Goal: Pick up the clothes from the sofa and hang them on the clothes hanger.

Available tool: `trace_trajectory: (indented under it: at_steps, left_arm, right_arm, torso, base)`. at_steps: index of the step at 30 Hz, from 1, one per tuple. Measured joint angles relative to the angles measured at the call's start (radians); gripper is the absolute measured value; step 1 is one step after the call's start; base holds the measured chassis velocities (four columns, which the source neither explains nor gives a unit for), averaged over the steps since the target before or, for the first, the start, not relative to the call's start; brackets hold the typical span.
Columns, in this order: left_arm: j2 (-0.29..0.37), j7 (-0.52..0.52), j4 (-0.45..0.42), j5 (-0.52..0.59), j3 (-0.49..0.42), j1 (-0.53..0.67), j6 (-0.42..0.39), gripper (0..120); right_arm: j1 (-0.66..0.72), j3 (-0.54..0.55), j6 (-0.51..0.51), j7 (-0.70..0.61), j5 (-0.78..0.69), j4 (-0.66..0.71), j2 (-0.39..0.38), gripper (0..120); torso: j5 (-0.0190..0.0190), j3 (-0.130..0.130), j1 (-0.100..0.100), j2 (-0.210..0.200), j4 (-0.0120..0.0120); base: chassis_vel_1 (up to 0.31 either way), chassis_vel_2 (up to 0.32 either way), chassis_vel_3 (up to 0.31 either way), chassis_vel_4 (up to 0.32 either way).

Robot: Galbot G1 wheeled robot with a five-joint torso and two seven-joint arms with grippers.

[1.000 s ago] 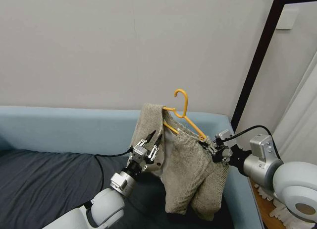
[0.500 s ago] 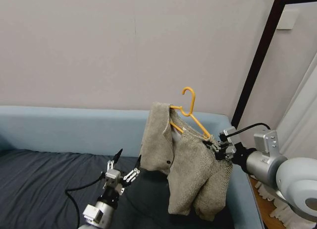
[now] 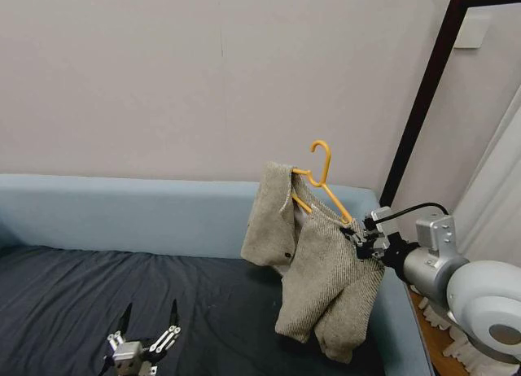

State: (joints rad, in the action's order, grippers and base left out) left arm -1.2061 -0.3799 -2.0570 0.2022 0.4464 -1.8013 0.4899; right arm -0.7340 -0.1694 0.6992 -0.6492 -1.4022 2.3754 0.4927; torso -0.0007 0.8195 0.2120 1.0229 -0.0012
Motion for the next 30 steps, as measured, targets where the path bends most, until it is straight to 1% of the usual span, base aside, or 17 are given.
trace_trajectory:
  at_steps: [4,9,10,12,13,16,18,19,21,24,25,28,30]
  left_arm:
    - [-0.024,0.036,-0.008,-0.005,0.017,-0.045,0.022,100]
    - [-0.032,0.039,-0.012,-0.028,0.017,-0.059,0.031,100]
    - [-0.032,0.039,-0.012,-0.029,0.016,-0.059,0.031,100]
    - [-0.032,0.039,-0.012,-0.03,0.015,-0.057,0.031,100]
    - [-0.032,0.039,-0.012,-0.03,0.015,-0.057,0.031,100]
    - [-0.031,0.039,-0.012,-0.03,0.013,-0.056,0.031,100]
    - [-0.031,0.039,-0.012,-0.03,0.012,-0.054,0.031,100]
    - [-0.031,0.039,-0.012,-0.03,0.012,-0.054,0.031,100]
    - [-0.03,0.039,-0.012,-0.03,0.012,-0.053,0.031,100]
    - [-0.029,0.039,-0.012,-0.03,0.011,-0.052,0.03,100]
    - [-0.029,0.039,-0.012,-0.03,0.011,-0.052,0.03,100]
    - [-0.029,0.039,-0.012,-0.03,0.01,-0.052,0.03,100]
    - [-0.029,0.039,-0.012,-0.03,0.01,-0.051,0.03,100]
  right_arm:
    - [-0.029,-0.013,0.003,0.001,0.021,0.002,0.009,4]
    - [-0.066,-0.045,0.004,0.002,0.026,0.006,0.022,4]
    - [-0.073,-0.055,0.004,-0.004,0.024,0.01,0.025,4]
    - [-0.082,-0.089,0.018,-0.065,-0.019,0.026,0.032,4]
    - [-0.082,-0.089,0.018,-0.065,-0.019,0.026,0.032,4]
    - [-0.084,-0.17,0.031,-0.214,-0.155,0.049,0.032,4]
    - [-0.081,-0.236,0.033,-0.289,-0.25,0.052,0.015,4]
    - [-0.081,-0.236,0.033,-0.289,-0.25,0.052,0.015,4]
    - [-0.07,-0.297,0.033,-0.334,-0.329,0.046,-0.009,4]
    - [-0.053,-0.37,0.034,-0.398,-0.431,0.028,-0.047,4]
    - [-0.053,-0.37,0.034,-0.398,-0.431,0.028,-0.047,4]
    - [-0.056,-0.426,0.034,-0.461,-0.487,0.003,-0.075,4]
    - [-0.057,-0.45,0.035,-0.48,-0.495,-0.035,-0.083,4]
  torso:
    - [0.0,0.0,0.0,0.0,0.0]
    - [0.0,0.0,0.0,0.0,-0.0001]
    - [0.0,0.0,0.0,0.0,-0.0002]
    - [0.0001,0.0,0.0,0.0,0.0]
    - [0.0001,0.0,0.0,0.0,0.0]
    - [0.0001,0.0,0.0,0.0,-0.0001]
    - [0.0001,0.0,0.0,0.0,-0.0001]
    - [0.0001,0.0,0.0,0.0,-0.0001]
    - [0.0,0.0,0.0,0.0,-0.0003]
    - [-0.0001,0.0,0.0,0.0,0.0001]
    - [-0.0001,0.0,0.0,0.0,0.0001]
    - [0.0,0.0,0.0,0.0,-0.0003]
    - [0.0,0.0,0.0,0.0,-0.0003]
  base:
    - [0.0,0.0,0.0,0.0]
    - [0.0,0.0,0.0,0.0]
    - [0.0,0.0,0.0,0.0]
    - [0.0,0.0,0.0,0.0]
    - [0.0,0.0,0.0,0.0]
    - [0.0,0.0,0.0,0.0]
    - [0.0,0.0,0.0,0.0]
    - [0.0,0.0,0.0,0.0]
    - [0.0,0.0,0.0,0.0]
    - [0.0,0.0,0.0,0.0]
    - [0.0,0.0,0.0,0.0]
    - [0.0,0.0,0.0,0.0]
    - [0.0,0.0,0.0,0.0]
